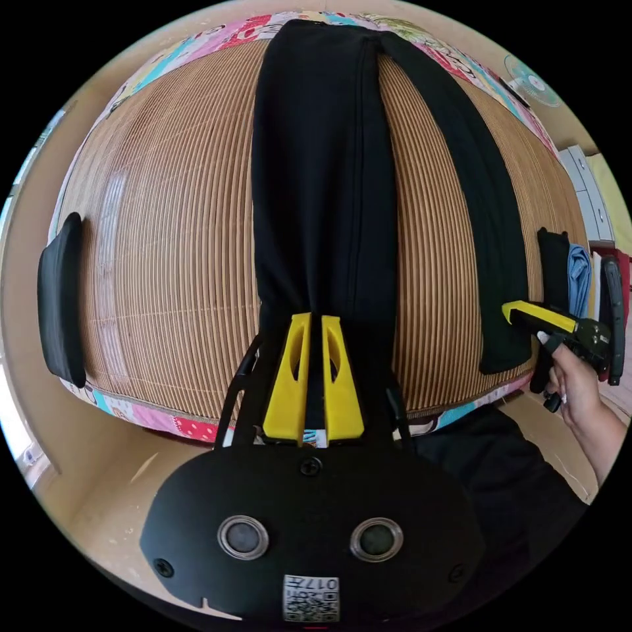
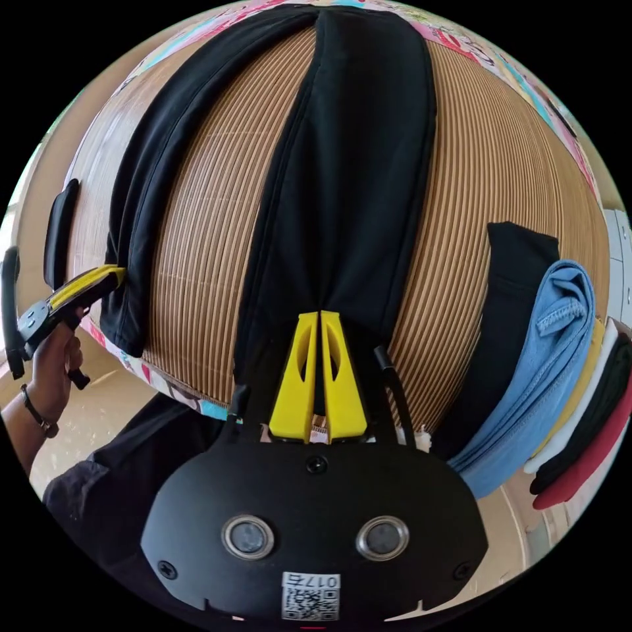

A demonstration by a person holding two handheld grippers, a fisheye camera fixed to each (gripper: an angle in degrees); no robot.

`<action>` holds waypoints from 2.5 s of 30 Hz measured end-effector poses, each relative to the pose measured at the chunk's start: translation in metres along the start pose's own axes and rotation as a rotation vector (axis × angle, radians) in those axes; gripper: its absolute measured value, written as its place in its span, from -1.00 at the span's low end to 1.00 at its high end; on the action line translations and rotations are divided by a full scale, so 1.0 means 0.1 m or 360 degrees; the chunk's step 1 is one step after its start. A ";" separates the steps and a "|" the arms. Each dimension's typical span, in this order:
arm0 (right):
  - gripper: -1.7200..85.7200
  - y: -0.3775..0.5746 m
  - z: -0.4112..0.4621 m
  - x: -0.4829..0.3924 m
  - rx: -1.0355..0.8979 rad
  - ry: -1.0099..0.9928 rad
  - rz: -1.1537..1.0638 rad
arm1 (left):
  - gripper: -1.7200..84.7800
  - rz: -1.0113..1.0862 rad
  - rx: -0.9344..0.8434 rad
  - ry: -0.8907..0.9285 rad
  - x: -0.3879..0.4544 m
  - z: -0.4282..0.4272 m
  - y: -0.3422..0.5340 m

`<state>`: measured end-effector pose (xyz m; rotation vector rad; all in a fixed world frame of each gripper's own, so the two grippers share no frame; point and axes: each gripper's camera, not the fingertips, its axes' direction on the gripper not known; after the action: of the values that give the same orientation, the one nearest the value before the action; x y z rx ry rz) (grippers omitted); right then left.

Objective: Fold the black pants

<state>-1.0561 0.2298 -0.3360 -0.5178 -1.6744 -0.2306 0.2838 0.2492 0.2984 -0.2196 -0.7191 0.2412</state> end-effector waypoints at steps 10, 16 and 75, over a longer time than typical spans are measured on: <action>-0.93 0.42 0.04 0.43 -0.0485 -0.0188 -0.0016 | -0.94 -0.0138 -0.0539 0.0252 -0.48 0.05 -0.12; -0.93 0.70 -0.06 0.66 -0.0497 -0.0123 -0.0011 | -0.97 -0.0273 -0.0481 0.0283 -0.76 -0.04 0.11; -0.88 4.42 -0.47 3.90 -0.0060 -0.2071 -0.0138 | -0.72 0.0233 -0.0316 0.0384 0.58 0.33 -0.55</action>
<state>-0.8483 0.6764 -0.0098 -0.6773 -2.9597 0.0564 0.3115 0.2178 0.3736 -0.4833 -0.4872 0.2772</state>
